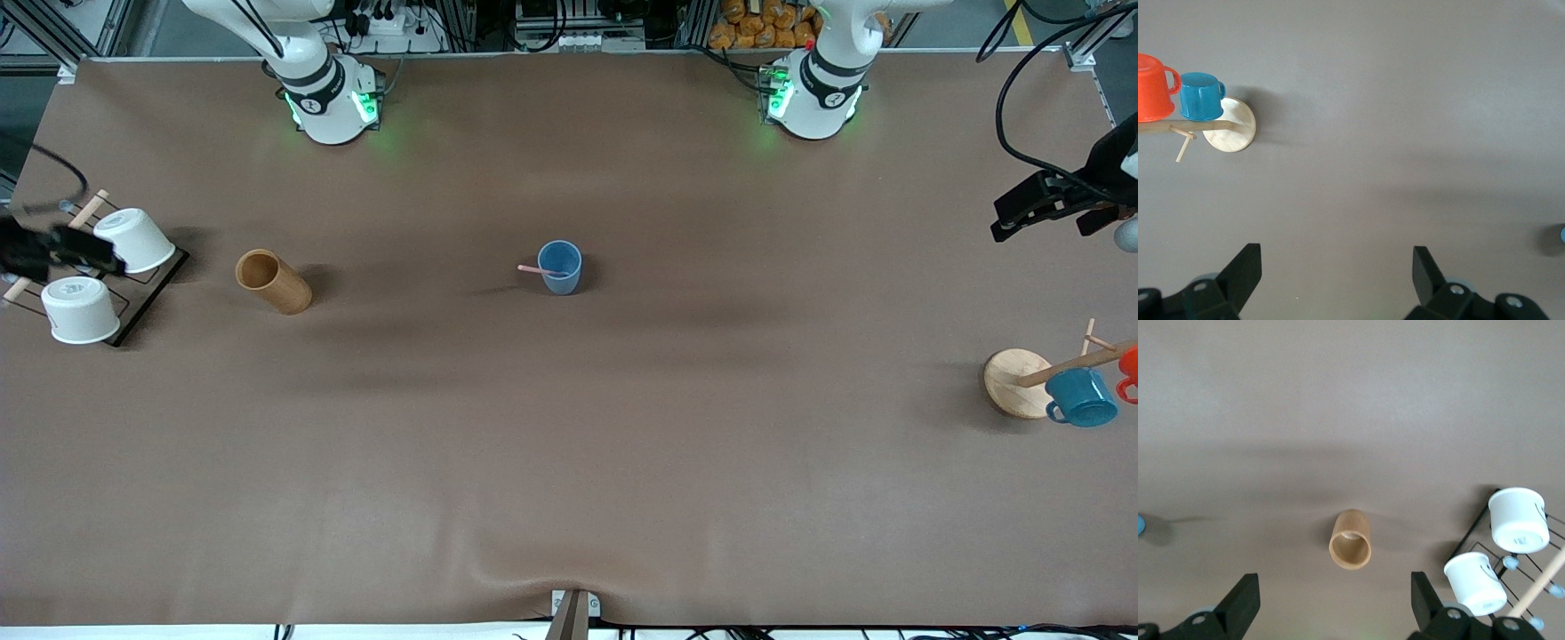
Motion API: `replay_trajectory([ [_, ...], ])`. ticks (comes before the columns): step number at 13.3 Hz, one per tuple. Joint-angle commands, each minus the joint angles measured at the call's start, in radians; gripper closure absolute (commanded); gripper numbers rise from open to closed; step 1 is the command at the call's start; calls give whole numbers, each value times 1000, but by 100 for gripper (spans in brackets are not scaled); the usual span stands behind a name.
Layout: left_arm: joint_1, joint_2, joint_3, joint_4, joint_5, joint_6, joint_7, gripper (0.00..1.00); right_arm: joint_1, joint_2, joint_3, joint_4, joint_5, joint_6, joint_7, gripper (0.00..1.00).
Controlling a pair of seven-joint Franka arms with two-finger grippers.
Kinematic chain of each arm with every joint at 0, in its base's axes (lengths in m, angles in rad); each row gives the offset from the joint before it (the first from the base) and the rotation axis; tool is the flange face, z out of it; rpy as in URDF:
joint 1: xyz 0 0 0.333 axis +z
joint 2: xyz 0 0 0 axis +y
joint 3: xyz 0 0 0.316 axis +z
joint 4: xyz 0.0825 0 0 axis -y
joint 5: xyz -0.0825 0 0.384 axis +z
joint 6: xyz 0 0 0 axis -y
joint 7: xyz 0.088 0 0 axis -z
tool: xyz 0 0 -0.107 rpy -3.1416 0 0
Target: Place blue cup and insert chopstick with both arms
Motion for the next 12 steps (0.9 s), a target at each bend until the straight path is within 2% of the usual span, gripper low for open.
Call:
replay_trajectory([
  [1,5,-62,-5,-59,-15,5,9,0,-61,-195,52,-230,4,66,-20,0],
  [2,3,-73,-5,-75,-15,8,9,0,-80,-234,73,-266,4,70,-19,0],
  [4,3,-74,-5,-78,-15,11,9,0,-81,-268,77,-323,4,103,-20,0],
  [7,0,-61,-5,-50,-18,16,11,0,-68,-220,77,-250,-8,114,-13,0],
  [9,8,-56,-2,-32,-41,16,11,0,-66,-156,75,-144,-11,103,-17,0],
  [12,5,-48,1,-29,-49,15,6,0,-64,-124,74,-116,-10,102,-11,0],
])
